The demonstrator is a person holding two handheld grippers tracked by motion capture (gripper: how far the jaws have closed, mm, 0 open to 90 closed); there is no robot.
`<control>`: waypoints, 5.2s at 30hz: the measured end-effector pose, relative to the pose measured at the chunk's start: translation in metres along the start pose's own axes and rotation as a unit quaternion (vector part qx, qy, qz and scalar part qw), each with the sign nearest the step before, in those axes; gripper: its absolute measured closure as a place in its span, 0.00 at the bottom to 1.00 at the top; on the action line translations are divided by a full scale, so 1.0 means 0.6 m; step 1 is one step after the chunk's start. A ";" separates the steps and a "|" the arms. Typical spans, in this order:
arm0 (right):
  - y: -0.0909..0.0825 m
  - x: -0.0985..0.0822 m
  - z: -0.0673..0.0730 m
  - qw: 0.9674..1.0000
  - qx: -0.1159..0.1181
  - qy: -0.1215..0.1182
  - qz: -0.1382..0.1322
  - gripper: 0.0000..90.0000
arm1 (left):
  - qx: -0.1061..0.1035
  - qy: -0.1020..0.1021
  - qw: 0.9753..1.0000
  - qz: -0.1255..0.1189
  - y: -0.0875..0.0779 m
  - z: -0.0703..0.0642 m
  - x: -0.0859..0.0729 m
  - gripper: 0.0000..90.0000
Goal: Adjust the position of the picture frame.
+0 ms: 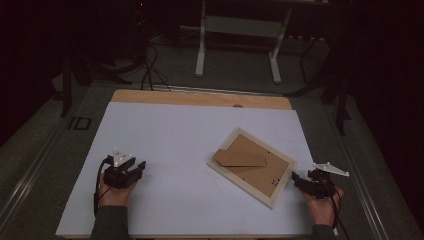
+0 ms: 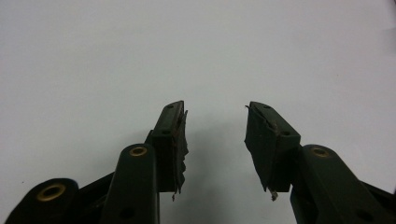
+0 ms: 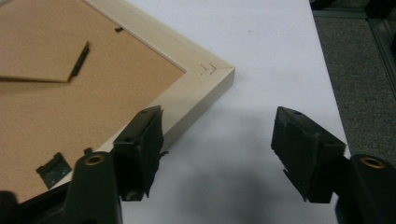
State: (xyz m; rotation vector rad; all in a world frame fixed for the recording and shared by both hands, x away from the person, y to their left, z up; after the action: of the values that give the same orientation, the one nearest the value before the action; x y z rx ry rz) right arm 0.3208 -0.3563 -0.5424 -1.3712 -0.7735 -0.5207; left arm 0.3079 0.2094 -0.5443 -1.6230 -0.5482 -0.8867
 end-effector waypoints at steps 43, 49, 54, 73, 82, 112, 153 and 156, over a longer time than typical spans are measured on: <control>0.075 0.048 -0.038 0.999 -0.018 0.039 0.034 1.00 | 0.002 0.022 1.000 0.000 -0.004 -0.007 -0.003 0.72; 0.087 0.048 -0.041 0.998 -0.018 0.045 0.041 1.00 | 0.002 0.022 1.000 0.001 -0.003 -0.006 -0.003 0.73; 0.090 0.051 -0.040 0.998 -0.011 0.050 0.042 1.00 | 0.003 0.022 1.000 0.003 -0.003 -0.006 -0.003 0.73; 0.096 0.056 -0.035 0.998 -0.009 0.053 0.042 1.00 | -0.012 0.025 1.000 0.014 0.002 -0.010 -0.004 0.80; 0.098 0.056 -0.022 0.998 -0.006 0.053 0.040 1.00 | -0.014 0.026 0.999 0.019 0.004 -0.011 -0.005 0.81; 0.113 0.067 0.031 0.997 0.024 0.056 0.045 1.00 | -0.051 0.039 0.997 0.039 0.014 -0.034 -0.005 1.00; 0.090 0.044 0.071 0.997 0.050 0.021 0.048 1.00 | -0.117 0.105 0.984 0.081 0.142 -0.204 0.059 1.00; 0.089 0.044 0.072 0.997 0.051 0.021 0.049 1.00 | -0.118 0.100 0.984 0.084 0.141 -0.202 0.058 1.00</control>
State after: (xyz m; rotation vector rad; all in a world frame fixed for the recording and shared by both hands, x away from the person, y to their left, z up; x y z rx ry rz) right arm 0.3692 -0.3028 -0.5575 -1.2931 -0.6864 -0.4255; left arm 0.3618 0.0681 -0.5607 -1.7397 -0.1674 -1.0020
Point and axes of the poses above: each handheld gripper's, and its own axes: y roughly forward along the jaws, x roughly out of its top, z roughly to its left, the point moved 4 cm from there along y, roughly forward along the jaws, and after that the axes turned 3 degrees about -y, right-handed, at the moved point
